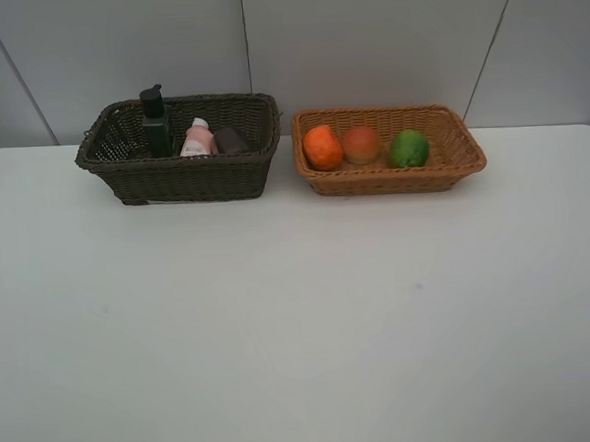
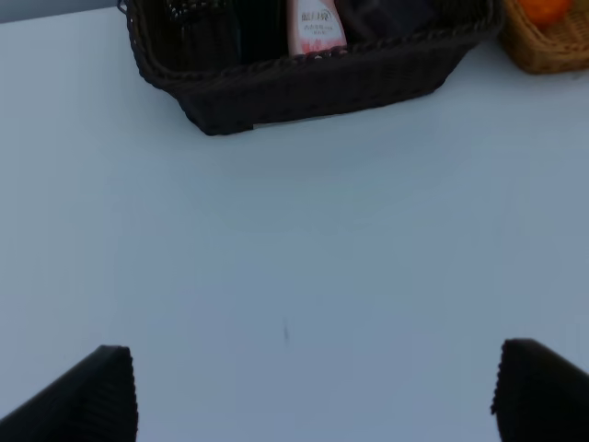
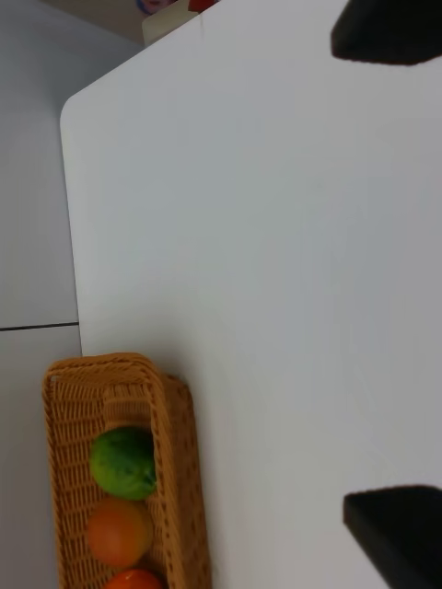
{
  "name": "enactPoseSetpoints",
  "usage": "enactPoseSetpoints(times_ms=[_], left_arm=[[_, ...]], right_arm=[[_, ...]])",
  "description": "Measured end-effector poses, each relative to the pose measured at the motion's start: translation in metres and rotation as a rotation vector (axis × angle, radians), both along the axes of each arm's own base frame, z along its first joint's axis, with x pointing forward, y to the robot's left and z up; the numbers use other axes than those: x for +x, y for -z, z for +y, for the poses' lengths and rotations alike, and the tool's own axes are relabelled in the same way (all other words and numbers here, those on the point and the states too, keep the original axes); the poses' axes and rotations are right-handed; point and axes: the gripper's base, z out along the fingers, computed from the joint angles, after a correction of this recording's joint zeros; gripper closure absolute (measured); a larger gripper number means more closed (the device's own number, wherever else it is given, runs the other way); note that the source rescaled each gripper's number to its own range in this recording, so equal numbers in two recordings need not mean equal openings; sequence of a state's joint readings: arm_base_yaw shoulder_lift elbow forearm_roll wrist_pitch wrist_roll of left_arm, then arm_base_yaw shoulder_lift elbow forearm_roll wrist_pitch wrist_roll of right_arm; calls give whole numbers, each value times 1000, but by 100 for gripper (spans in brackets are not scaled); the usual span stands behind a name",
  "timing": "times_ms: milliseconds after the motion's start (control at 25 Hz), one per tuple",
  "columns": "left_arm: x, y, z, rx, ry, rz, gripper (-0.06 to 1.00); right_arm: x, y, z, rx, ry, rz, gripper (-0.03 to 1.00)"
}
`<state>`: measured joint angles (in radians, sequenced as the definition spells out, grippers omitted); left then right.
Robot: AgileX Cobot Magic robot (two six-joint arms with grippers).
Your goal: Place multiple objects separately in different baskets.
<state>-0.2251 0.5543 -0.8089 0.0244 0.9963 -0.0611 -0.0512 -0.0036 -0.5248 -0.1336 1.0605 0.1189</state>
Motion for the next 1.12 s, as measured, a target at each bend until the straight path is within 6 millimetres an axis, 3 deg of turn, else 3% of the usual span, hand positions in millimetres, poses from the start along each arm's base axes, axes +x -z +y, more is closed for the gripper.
enactPoseSetpoints(times_ms=[200,360,600,720,1120], left_arm=[[-35,1,8,-13,-2,-52,-5],[-52,18,12,-20,-2,-80,-6],[-61,63,14,-8,-3,-30,-6],[-64,74,15,-10,-2,-36,-6],[-76,75,17,-30,-2,-126,-6]], right_arm=[[0,0,0,0,0,0,-1],[0,0,0,0,0,0,-1],[0,0,0,0,0,0,-1],[0,0,0,0,0,0,-1],[0,0,0,0,0,0,-1]])
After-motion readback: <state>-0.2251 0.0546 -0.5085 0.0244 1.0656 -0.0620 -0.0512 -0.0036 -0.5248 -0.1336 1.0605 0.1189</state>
